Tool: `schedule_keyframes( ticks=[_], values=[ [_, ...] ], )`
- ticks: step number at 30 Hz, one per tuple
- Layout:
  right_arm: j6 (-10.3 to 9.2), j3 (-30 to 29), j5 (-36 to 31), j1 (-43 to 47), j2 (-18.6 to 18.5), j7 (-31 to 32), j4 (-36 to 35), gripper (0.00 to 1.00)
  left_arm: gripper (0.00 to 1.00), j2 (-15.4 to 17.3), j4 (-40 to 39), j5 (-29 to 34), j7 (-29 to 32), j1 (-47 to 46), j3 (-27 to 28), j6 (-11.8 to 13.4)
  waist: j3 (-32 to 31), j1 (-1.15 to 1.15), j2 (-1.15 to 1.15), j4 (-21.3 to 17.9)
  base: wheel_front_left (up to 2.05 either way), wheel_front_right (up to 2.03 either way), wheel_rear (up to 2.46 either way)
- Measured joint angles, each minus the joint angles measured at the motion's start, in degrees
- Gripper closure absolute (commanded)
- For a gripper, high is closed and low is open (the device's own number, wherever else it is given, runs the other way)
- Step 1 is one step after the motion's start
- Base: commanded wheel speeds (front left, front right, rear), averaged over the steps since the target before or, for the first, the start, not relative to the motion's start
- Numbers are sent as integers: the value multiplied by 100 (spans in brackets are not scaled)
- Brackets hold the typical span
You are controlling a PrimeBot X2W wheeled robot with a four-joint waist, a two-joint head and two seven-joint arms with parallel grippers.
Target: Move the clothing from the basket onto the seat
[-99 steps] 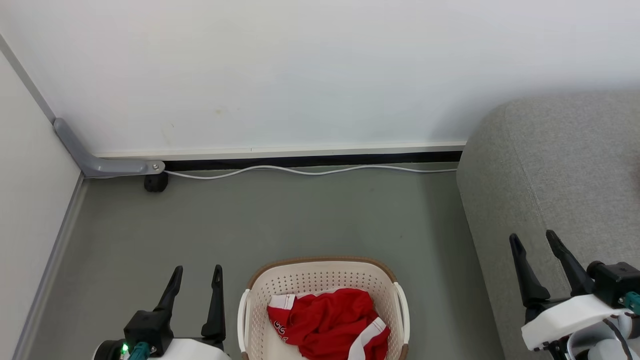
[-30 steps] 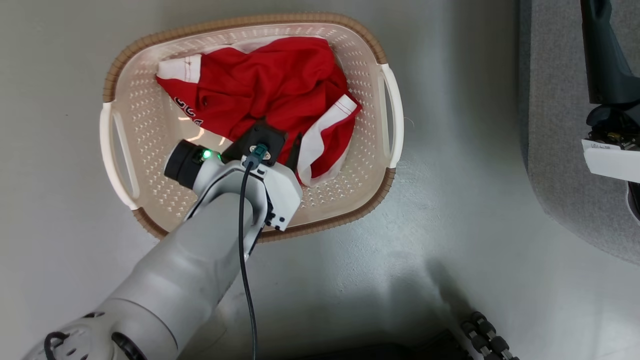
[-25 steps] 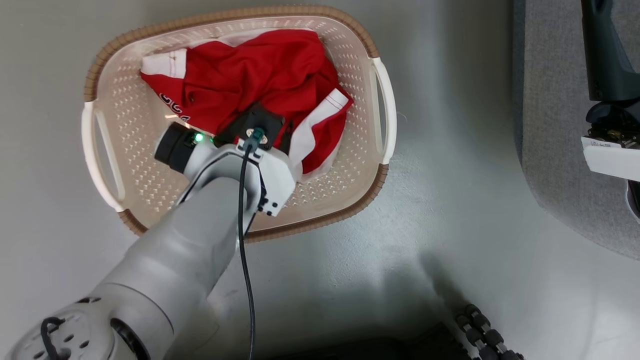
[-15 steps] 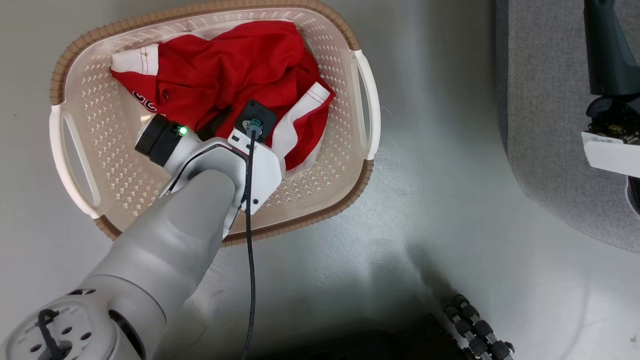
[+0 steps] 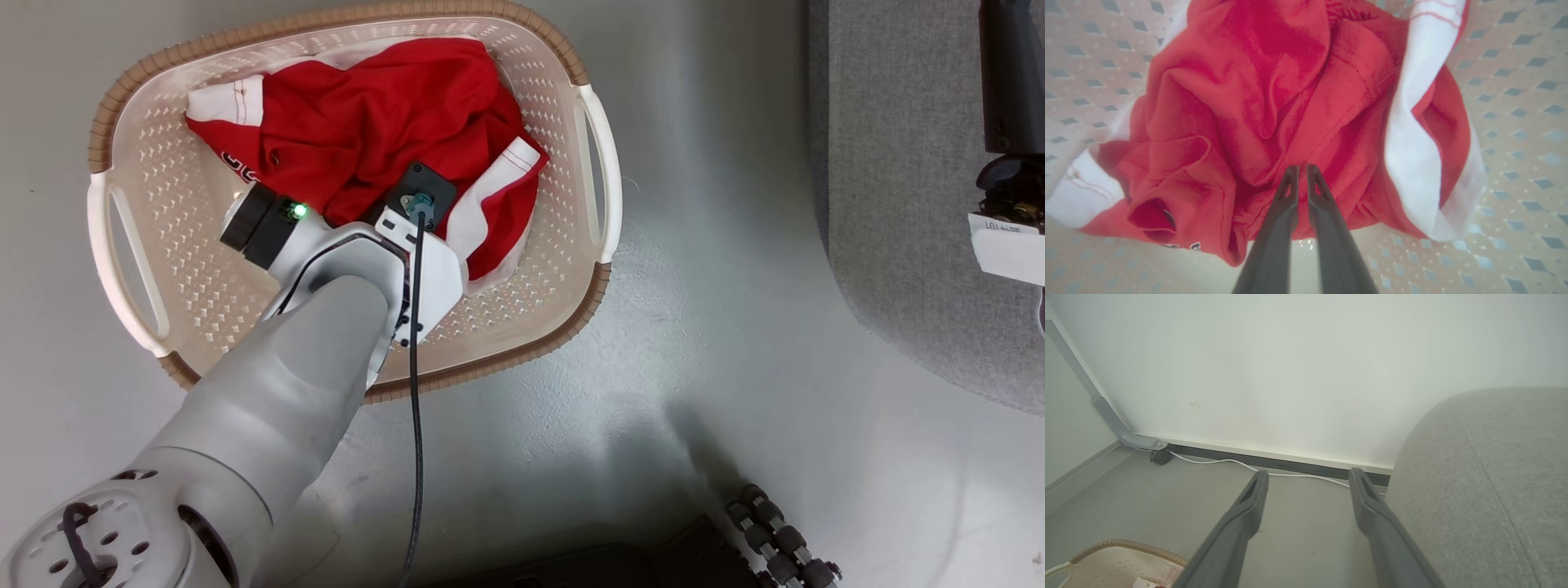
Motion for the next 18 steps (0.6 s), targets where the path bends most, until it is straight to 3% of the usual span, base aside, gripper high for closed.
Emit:
schedule_keyframes(
  ticks=[9,18],
  values=[
    [0,-48,1,8,5,0,42,0,100,-5,-248,-390,-603,47,13,68,-236,0,0,75,0,0,0],
    [0,-82,0,252,-11,-1,411,0,100,-8,-509,-939,-1317,667,24,76,-1034,0,0,233,0,0,0]
  ],
)
